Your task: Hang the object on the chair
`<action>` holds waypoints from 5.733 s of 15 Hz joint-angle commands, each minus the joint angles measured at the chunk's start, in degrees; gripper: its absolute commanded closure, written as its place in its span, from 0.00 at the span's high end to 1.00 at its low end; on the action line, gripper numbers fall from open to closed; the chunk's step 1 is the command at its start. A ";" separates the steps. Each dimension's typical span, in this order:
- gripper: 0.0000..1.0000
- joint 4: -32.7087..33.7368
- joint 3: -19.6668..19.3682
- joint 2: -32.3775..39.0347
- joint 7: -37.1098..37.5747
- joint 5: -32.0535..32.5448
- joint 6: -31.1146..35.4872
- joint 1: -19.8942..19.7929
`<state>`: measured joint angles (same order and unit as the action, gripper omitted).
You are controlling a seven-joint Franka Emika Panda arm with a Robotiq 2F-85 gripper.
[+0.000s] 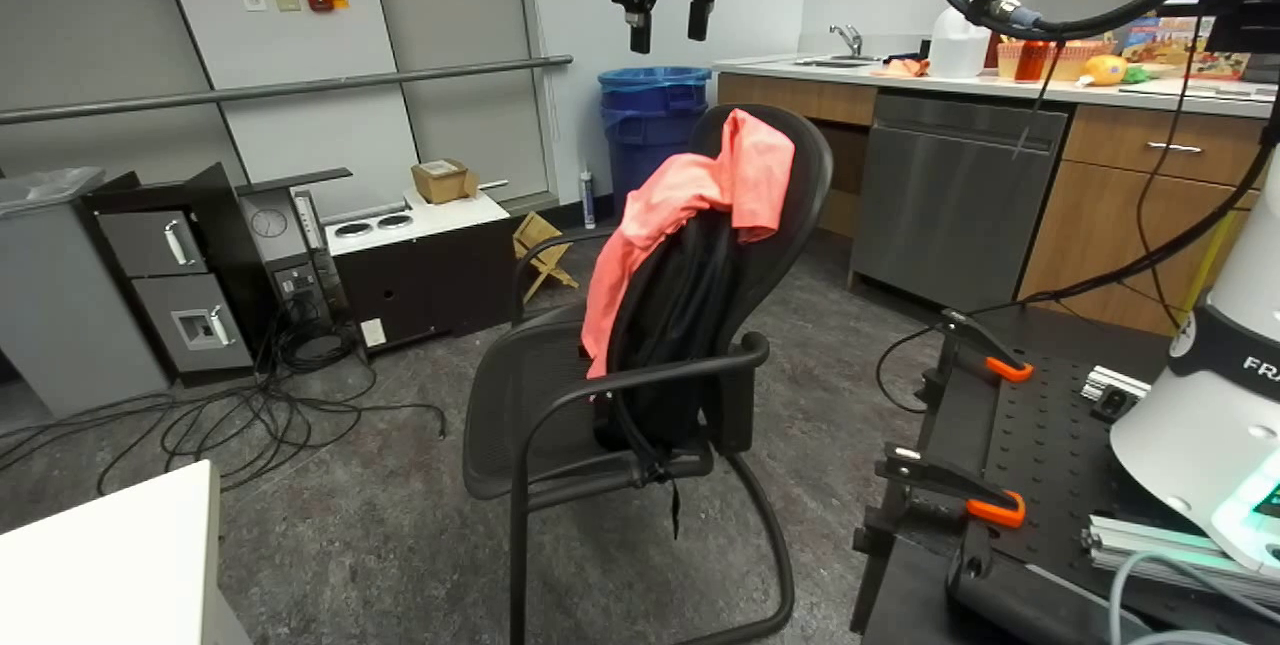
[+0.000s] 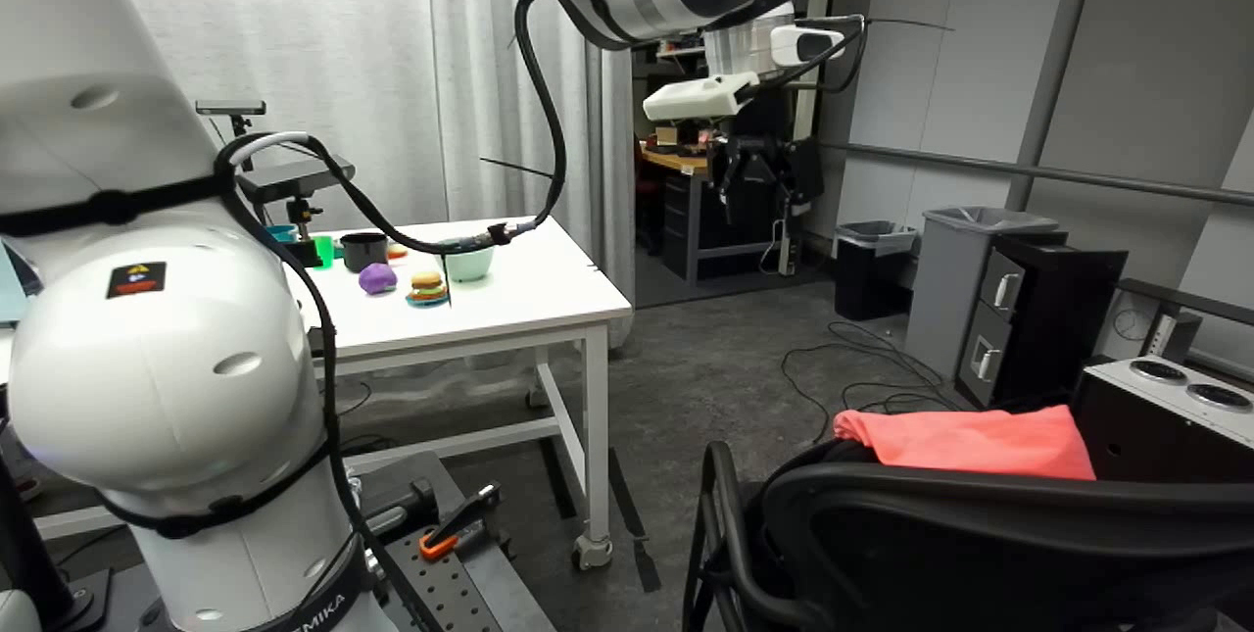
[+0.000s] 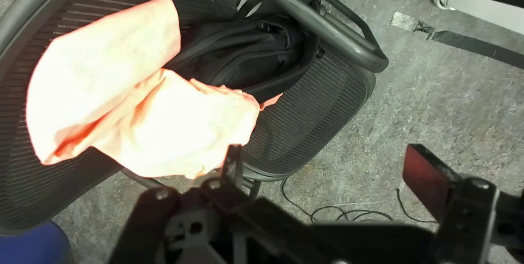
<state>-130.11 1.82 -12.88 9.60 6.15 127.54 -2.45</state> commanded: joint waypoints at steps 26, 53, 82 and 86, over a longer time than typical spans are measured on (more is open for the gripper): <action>1.00 13.16 -8.67 20.73 8.37 3.36 5.59 -4.42; 0.29 21.77 -17.12 32.90 8.41 6.02 1.69 -7.24; 0.04 20.40 -15.68 33.96 -0.88 2.21 11.72 -8.31; 0.04 20.40 -15.67 33.96 -0.91 2.21 11.72 -8.32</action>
<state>-109.91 -13.76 21.03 8.88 8.48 139.47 -10.80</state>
